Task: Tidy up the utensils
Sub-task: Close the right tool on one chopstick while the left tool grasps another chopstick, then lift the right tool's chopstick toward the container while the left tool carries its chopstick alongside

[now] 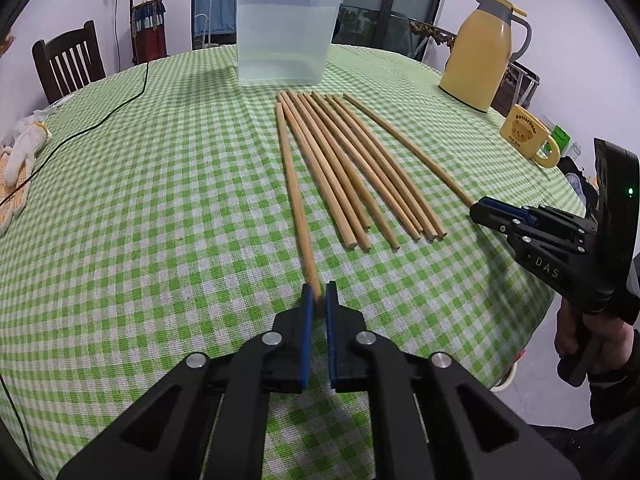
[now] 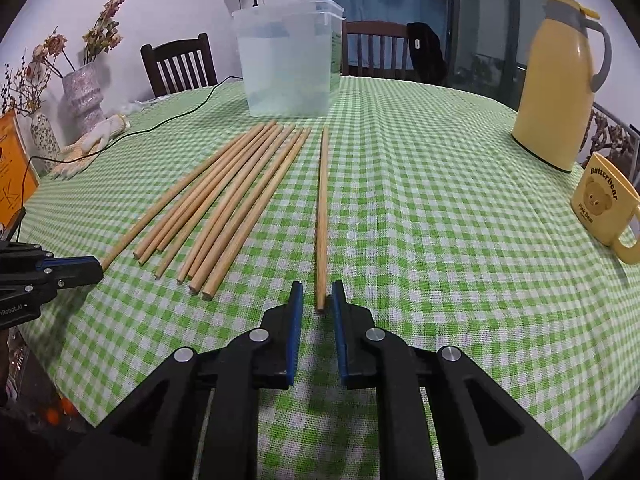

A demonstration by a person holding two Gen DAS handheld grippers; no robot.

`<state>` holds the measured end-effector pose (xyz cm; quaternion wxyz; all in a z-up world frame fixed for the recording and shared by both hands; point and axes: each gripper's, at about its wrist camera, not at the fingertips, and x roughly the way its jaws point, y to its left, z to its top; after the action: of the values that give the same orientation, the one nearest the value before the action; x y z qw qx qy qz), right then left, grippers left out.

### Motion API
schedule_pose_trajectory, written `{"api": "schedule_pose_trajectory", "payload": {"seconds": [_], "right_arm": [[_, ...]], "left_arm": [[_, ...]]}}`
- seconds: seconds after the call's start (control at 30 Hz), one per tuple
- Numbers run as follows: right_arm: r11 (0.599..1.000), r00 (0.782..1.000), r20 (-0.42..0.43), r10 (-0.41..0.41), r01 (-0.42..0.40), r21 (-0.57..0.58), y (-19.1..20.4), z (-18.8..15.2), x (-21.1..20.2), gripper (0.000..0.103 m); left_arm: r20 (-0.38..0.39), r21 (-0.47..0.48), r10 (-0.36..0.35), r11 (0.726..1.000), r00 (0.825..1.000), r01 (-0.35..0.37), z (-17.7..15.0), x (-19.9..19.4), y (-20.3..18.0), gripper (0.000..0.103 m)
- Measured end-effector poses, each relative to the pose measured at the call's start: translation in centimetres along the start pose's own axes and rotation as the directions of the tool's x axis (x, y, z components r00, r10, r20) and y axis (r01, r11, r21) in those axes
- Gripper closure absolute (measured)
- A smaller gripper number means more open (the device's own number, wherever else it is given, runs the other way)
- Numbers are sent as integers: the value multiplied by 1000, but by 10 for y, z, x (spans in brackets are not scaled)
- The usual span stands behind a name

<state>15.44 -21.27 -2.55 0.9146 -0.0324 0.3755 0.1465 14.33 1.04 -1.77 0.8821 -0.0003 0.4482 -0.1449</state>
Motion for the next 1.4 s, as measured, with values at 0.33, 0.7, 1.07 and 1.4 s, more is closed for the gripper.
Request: {"api": "schedule_pose_trajectory", "payload": {"seconds": [0.33,0.7,1.07,1.4], "right_arm": [[1000,998,54,-22,22,10,7,2,-7,99],[999,980,197,-22,28,-27,13,19,-54,99],[998,962,274,-18,31,-45,2,51,-97,99],[997,960,277,27,-4,-84,-9,103,-116,99]], "left_arm": [[73,-63,28,998,997,-23,10,-18,4,101],[261,-39,79,997,962,-72,28,-83,5,102],[357,11,89,995,930,-100,58,-131,8,102],[366,83,65,991,928,-103,132,-152,18,102]]}}
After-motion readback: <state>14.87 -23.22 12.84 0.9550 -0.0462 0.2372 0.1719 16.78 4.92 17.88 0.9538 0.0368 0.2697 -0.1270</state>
